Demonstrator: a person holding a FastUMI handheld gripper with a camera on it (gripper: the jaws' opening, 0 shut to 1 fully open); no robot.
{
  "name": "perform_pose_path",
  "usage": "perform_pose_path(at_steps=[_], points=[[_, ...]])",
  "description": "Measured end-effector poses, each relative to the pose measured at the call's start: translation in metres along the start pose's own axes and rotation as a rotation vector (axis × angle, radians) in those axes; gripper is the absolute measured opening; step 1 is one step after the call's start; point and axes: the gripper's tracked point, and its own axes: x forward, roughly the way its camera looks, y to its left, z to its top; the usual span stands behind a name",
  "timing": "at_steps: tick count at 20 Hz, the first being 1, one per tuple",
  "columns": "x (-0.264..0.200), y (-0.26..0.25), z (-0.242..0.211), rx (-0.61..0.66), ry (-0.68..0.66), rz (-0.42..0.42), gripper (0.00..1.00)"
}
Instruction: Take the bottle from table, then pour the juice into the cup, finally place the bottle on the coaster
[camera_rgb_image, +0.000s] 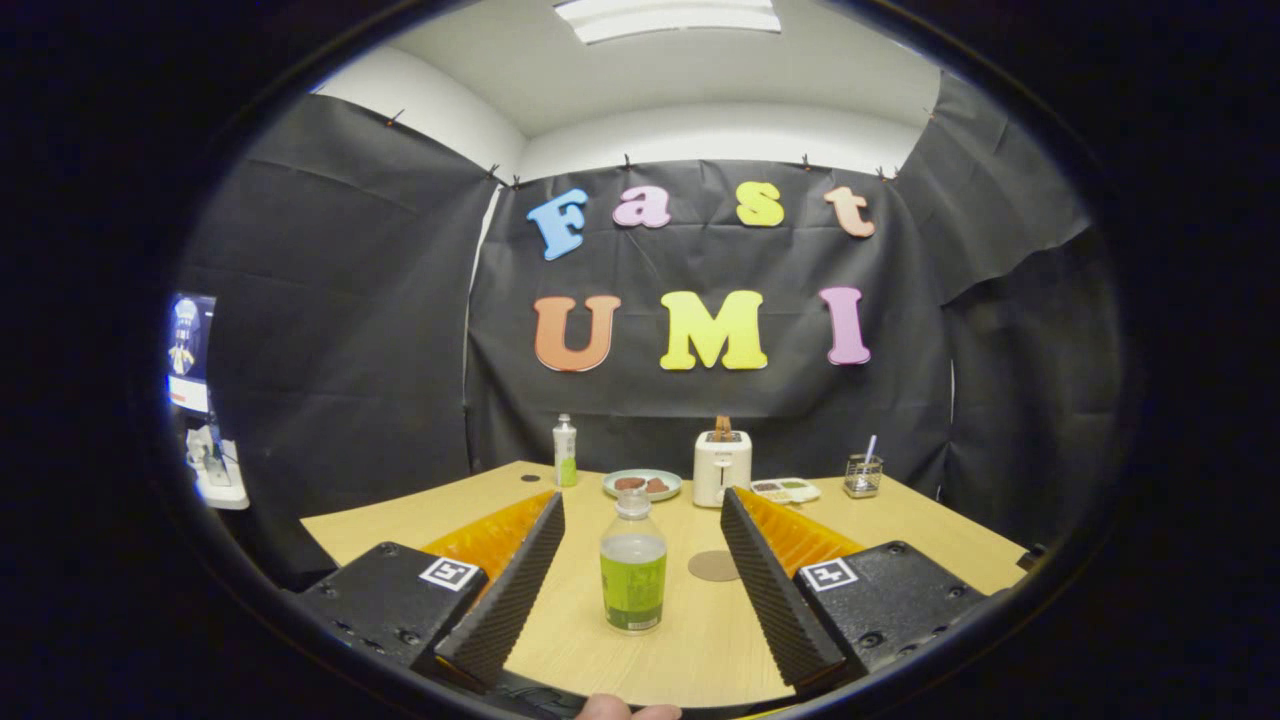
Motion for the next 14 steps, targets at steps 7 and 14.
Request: perform_pose_path(at_steps=[7, 14], points=[[0.013, -0.008, -0.029, 0.018, 0.078, -0.030, 1.00], [0.033, 0.000, -0.067, 0.009, 0.173, -0.028, 1.00]])
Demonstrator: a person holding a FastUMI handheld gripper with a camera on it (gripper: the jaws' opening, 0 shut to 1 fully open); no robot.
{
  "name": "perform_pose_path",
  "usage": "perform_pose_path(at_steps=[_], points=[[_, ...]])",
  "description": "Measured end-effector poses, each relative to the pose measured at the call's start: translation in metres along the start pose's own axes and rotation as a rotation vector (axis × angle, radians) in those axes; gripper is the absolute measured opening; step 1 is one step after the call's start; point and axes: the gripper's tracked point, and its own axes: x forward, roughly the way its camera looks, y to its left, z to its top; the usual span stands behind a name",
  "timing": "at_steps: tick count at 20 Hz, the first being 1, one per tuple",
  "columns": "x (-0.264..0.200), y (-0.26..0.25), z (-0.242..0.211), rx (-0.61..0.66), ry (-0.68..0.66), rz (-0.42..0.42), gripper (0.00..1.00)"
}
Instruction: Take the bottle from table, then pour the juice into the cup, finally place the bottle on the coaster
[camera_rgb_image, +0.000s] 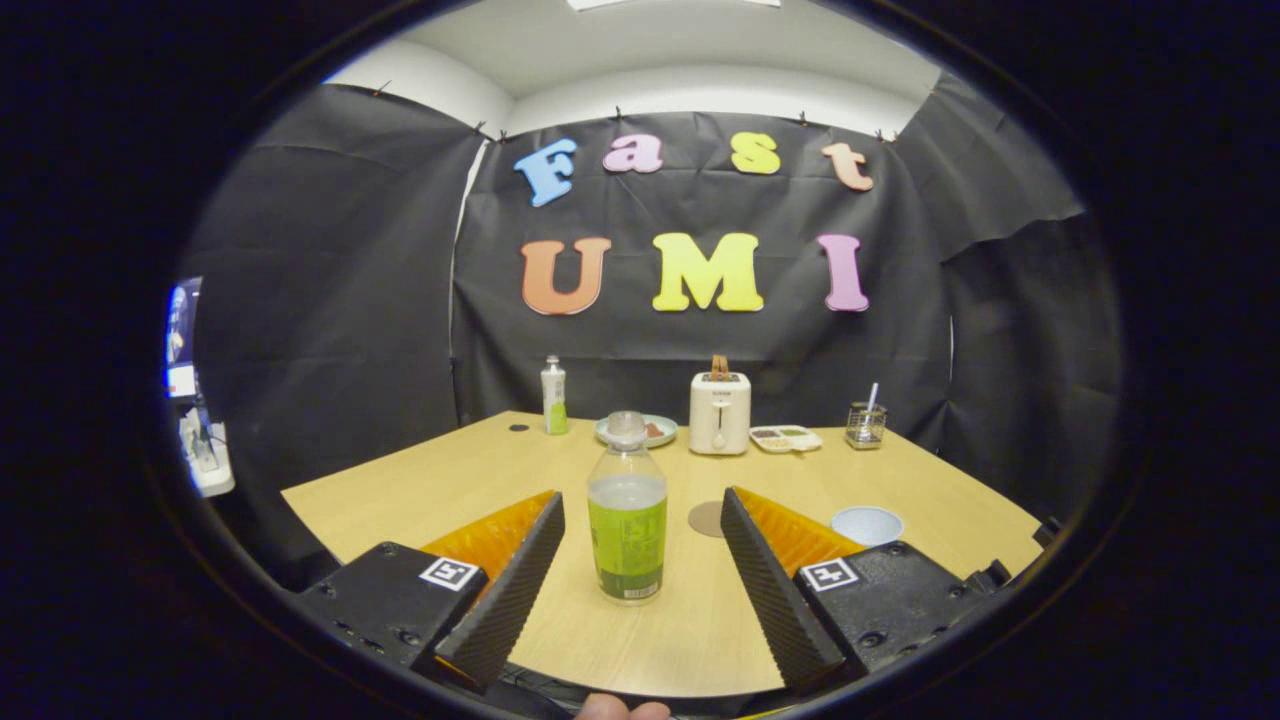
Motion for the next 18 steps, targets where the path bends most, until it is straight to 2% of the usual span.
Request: perform_pose_path(at_steps=[10, 18], points=[[0.053, 0.005, -0.050, -0.011, 0.161, -0.024, 1.00], [0.080, 0.000, -0.063, -0.014, 0.215, -0.035, 1.00]])
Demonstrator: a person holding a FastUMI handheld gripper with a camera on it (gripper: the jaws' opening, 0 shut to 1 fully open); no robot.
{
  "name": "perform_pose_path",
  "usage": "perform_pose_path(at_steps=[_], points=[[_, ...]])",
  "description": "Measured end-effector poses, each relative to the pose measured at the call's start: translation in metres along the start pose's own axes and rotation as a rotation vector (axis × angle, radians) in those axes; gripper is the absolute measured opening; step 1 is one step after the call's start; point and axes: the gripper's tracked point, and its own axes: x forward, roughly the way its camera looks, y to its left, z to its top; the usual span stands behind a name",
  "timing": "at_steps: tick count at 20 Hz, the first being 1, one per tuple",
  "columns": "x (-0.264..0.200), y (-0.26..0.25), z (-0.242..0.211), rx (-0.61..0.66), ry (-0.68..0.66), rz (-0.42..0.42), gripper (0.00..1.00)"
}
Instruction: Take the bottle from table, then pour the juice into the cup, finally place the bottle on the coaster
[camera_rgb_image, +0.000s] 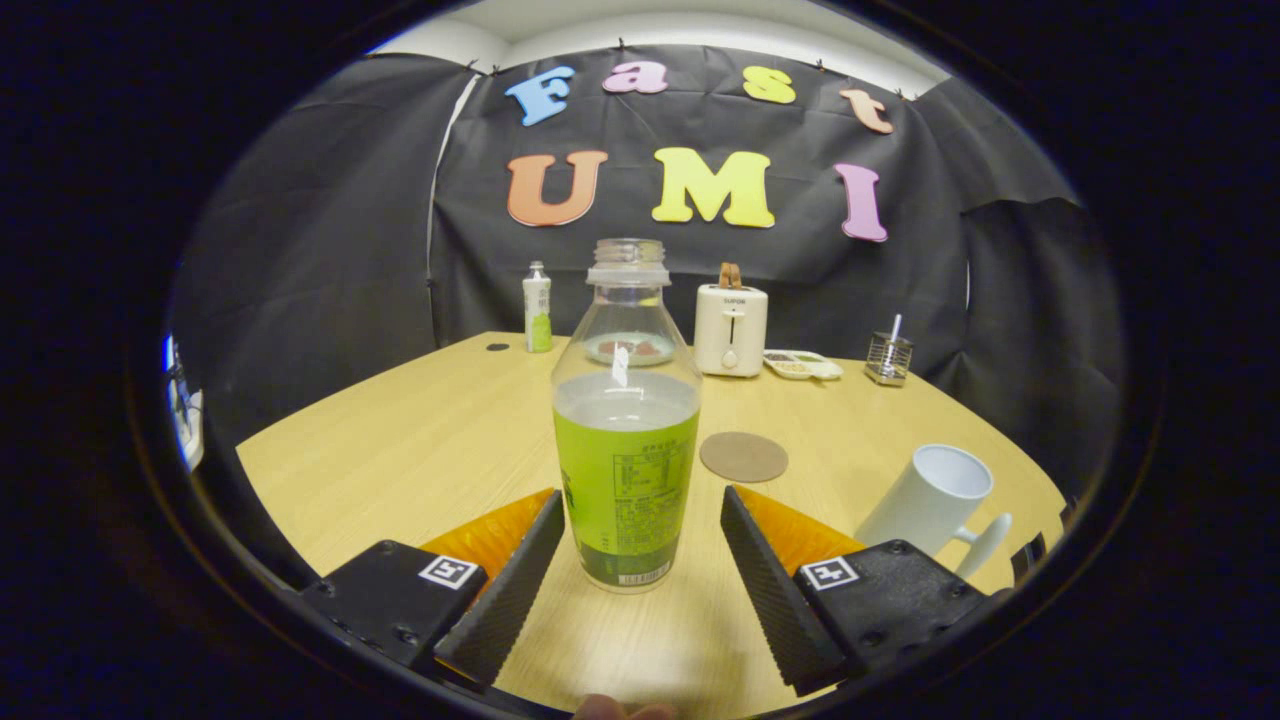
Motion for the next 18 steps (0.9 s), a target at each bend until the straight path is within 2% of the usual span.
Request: perform_pose_path(at_steps=[7, 9, 12, 18], points=[[0.011, 0.003, 0.004, -0.003, 0.015, 0.010, 1.00], [0.012, 0.005, 0.006, 0.011, 0.011, 0.017, 0.96], [0.011, 0.005, 0.007, 0.014, 0.013, 0.014, 0.83], [-0.002, 0.001, 0.013, 0.093, 0.014, 0.029, 0.80]])
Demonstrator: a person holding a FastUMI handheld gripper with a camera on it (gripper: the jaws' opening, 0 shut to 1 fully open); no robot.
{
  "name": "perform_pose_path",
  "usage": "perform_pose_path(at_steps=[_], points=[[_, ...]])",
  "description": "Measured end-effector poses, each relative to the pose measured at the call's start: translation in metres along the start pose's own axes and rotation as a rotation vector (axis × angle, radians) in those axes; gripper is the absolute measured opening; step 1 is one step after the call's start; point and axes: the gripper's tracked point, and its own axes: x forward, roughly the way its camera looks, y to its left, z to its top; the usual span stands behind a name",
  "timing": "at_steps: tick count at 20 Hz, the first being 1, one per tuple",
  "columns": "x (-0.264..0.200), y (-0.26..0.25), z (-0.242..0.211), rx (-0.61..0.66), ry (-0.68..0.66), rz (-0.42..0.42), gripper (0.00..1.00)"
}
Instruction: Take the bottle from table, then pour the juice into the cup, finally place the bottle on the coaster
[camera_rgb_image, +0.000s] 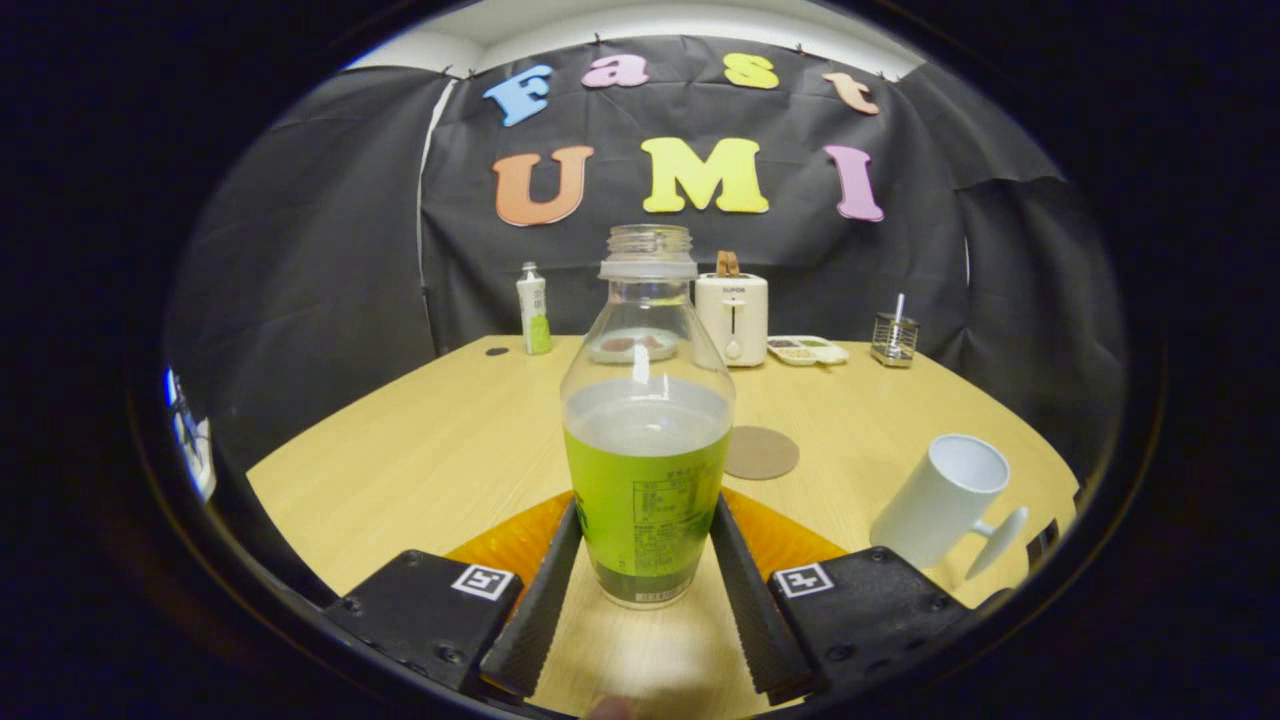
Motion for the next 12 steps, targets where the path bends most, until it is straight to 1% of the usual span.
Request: perform_pose_path(at_steps=[3, 7, 12], points=[[-0.014, -0.003, 0.012, 0.069, -0.024, 0.014, 0.79], [-0.030, 0.001, 0.029, 0.189, -0.065, 0.083, 0.79], [-0.032, 0.004, 0.037, 0.314, -0.068, 0.142, 0.78]])
